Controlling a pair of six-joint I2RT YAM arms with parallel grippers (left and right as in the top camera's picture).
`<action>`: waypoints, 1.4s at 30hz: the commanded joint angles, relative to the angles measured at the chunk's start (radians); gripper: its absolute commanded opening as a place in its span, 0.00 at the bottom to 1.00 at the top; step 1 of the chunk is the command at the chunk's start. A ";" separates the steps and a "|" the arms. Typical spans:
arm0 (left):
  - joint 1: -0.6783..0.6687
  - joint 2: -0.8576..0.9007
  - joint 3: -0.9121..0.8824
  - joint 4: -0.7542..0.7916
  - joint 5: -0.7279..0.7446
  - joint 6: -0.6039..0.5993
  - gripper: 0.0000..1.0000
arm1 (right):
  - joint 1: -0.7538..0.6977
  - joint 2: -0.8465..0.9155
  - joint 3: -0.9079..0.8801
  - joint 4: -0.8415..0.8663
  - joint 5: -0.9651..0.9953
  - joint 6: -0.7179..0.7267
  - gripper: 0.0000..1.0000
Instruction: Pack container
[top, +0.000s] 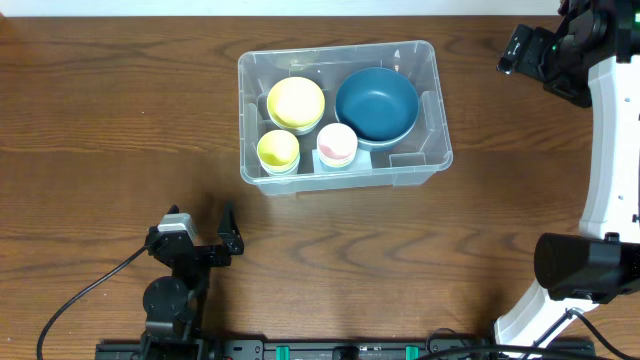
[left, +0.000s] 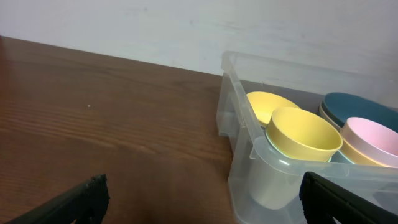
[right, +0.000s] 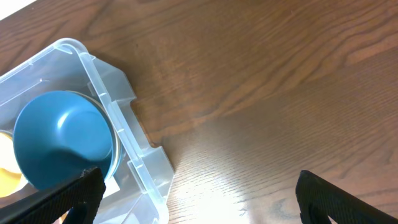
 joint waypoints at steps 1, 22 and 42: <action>0.006 -0.006 -0.025 -0.024 0.011 0.013 0.98 | 0.001 -0.023 0.001 -0.001 0.000 0.012 0.99; 0.006 -0.006 -0.025 -0.024 0.011 0.013 0.98 | 0.184 -0.711 -0.565 -0.026 0.026 0.009 0.99; 0.006 -0.006 -0.025 -0.024 0.011 0.013 0.98 | 0.140 -1.608 -1.592 1.009 -0.142 -0.367 0.99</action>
